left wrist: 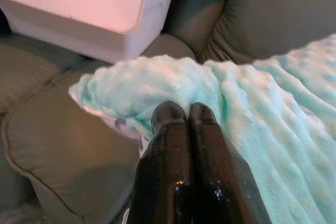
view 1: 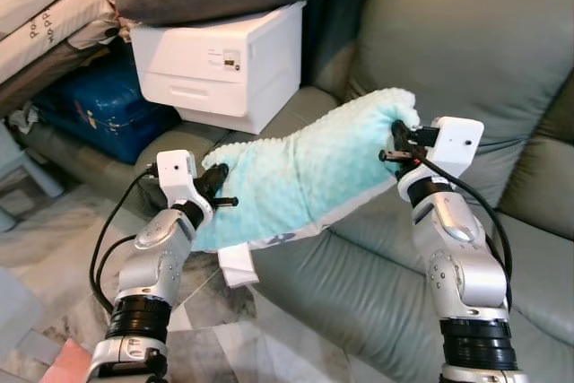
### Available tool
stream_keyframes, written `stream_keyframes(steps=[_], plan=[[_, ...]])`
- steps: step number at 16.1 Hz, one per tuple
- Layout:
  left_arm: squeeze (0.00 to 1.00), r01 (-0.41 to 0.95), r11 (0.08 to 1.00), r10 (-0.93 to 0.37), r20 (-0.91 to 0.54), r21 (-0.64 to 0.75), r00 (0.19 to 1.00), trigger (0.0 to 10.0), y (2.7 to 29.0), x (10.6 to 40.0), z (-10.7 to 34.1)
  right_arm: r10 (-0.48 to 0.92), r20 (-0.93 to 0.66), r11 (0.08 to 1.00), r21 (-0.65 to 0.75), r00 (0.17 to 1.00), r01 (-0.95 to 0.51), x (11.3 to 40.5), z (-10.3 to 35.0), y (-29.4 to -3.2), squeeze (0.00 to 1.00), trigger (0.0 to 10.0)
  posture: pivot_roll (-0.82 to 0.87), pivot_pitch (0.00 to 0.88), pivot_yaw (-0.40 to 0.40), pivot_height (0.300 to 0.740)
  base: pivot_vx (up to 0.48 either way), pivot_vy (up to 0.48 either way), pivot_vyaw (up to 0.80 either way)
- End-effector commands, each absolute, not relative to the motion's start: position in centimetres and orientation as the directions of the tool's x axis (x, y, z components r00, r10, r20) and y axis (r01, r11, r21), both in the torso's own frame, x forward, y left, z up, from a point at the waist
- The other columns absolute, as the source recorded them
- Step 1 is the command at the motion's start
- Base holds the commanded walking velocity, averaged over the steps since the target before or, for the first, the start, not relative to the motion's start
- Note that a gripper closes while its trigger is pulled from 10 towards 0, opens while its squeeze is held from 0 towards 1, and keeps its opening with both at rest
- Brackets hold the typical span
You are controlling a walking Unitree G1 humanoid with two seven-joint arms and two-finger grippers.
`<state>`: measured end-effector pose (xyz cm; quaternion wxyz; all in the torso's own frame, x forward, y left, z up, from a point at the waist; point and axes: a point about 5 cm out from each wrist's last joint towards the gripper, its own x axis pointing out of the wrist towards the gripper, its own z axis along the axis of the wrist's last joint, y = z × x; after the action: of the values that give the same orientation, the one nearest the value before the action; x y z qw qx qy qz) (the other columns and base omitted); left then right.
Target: Move the pillow to the sofa
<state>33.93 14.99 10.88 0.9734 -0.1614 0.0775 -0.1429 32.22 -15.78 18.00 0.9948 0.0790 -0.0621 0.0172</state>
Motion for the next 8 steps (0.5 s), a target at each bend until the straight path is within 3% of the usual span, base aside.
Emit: stream_keyframes(steps=[1,8], plan=[[0.00,0.251,0.912,-0.301,-0.116,-0.325,0.946,10.0,15.09,33.74,10.83,0.020,0.154,0.986,0.160,0.988,-0.044,32.16,18.61,-15.84,0.00,10.0,-0.17,0.004,0.063,0.740,0.000,0.000,0.00],[0.00,0.249,0.916,-0.298,-0.119,-0.315,0.947,10.0,15.23,33.76,10.98,0.025,0.160,0.986,0.160,0.987,-0.051,32.48,18.81,-15.73,0.00,10.0,-0.16,0.001,0.060,0.740,0.000,0.000,0.00]])
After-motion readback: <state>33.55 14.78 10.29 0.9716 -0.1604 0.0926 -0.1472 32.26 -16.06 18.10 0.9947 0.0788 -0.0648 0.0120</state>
